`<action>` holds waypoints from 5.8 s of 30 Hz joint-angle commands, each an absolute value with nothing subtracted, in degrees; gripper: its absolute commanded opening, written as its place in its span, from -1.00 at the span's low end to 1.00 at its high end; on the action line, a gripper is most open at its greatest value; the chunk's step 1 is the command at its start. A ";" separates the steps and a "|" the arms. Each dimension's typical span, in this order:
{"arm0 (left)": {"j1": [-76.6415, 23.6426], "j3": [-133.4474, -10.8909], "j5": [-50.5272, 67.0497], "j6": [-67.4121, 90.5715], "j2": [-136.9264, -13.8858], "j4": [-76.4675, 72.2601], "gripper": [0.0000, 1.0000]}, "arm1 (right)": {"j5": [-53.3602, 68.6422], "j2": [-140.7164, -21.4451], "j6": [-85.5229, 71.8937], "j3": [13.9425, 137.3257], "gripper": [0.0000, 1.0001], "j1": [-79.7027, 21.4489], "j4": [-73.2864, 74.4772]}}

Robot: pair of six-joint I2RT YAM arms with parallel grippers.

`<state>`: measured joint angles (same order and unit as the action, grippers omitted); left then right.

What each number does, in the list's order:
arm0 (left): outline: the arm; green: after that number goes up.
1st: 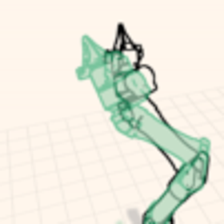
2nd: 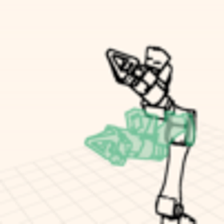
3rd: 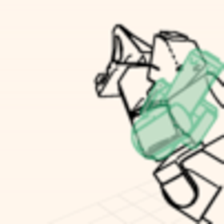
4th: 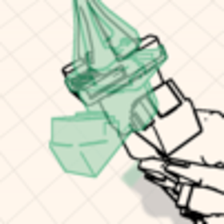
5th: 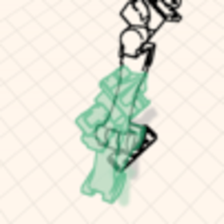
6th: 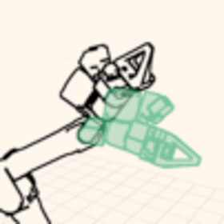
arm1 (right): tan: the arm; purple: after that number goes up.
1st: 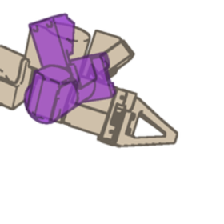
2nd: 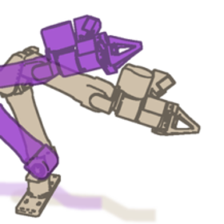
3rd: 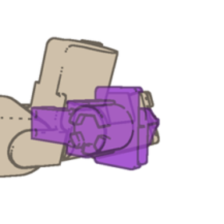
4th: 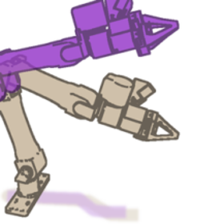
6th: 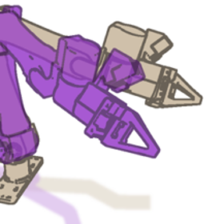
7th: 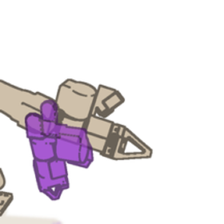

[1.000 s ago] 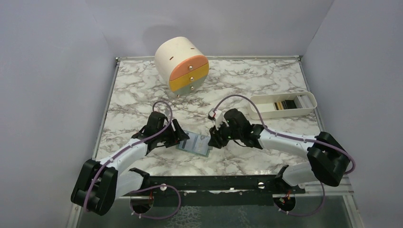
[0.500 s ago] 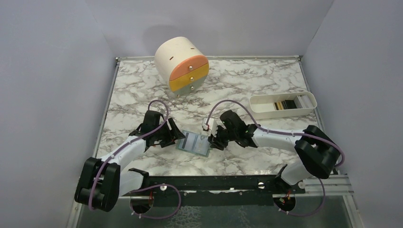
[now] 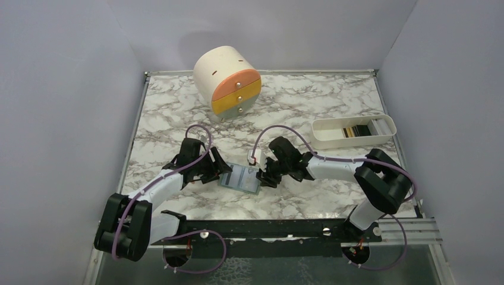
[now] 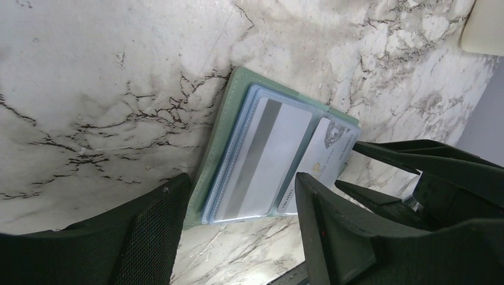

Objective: Put the credit cards into the card holder
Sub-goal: Close the card holder at the center of the board.

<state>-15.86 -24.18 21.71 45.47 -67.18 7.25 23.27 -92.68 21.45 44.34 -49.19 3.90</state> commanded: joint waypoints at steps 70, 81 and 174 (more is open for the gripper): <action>-15.38 -23.86 15.00 44.82 -71.66 7.85 0.11 | 23.99 -92.86 8.77 22.25 -0.78 -50.80 -59.56; -15.38 -23.04 22.96 47.51 -71.30 4.03 0.08 | 25.80 -97.61 6.02 22.02 -0.77 -50.80 -65.93; -32.60 -26.76 17.86 60.25 -71.24 -5.76 -0.55 | 20.00 -101.24 -1.78 14.63 -0.78 -50.80 -101.81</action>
<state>-31.75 -24.82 17.19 60.10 -73.38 -6.87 18.70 -102.21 -1.91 14.76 -50.30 -83.18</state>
